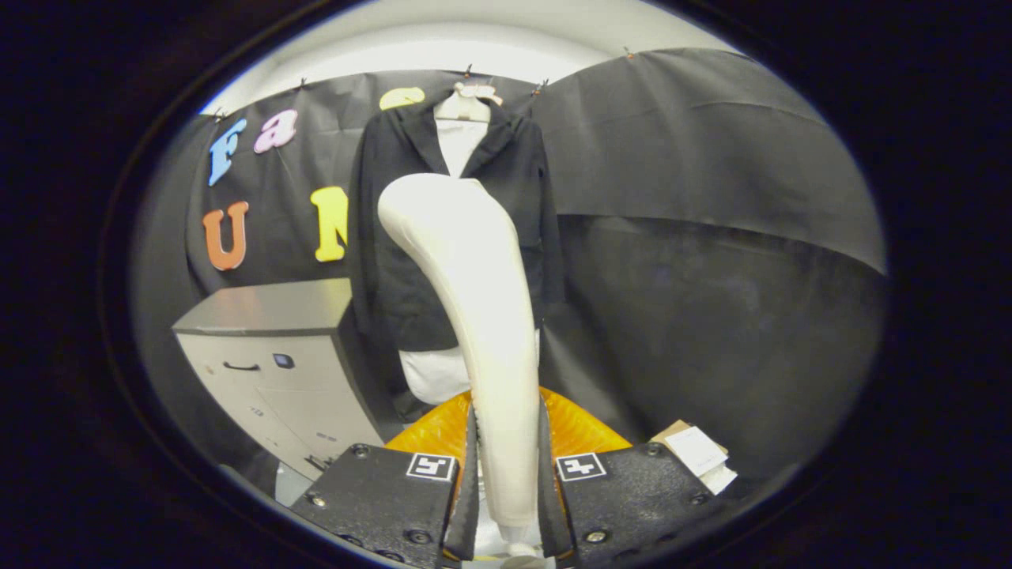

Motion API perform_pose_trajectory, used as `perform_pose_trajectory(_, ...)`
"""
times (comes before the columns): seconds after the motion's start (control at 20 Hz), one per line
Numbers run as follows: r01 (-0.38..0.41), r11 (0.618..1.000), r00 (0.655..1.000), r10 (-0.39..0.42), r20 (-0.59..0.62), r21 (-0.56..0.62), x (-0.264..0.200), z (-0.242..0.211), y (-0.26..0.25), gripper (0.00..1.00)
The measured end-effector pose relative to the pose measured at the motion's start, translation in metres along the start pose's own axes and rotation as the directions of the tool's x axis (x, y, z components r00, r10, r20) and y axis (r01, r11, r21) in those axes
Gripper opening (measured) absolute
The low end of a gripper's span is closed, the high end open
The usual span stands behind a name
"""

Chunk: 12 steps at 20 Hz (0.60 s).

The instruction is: Iron the clothes twice with a garment steamer, once on the left side and once on the right side.

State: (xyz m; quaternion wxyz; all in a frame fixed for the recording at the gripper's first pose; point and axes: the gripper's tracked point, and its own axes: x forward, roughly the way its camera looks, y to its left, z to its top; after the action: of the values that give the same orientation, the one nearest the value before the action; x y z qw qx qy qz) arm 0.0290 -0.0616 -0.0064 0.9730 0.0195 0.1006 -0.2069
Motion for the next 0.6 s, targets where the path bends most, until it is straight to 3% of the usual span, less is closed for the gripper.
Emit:
perform_pose_trajectory(0.25,-0.087,0.996,0.99,0.088,0.108,-0.013,-0.063,0.048,0.029,0.33)
perform_pose_trajectory(0.6,-0.227,0.973,0.94,0.23,0.251,-0.042,-0.125,0.103,0.033,0.33)
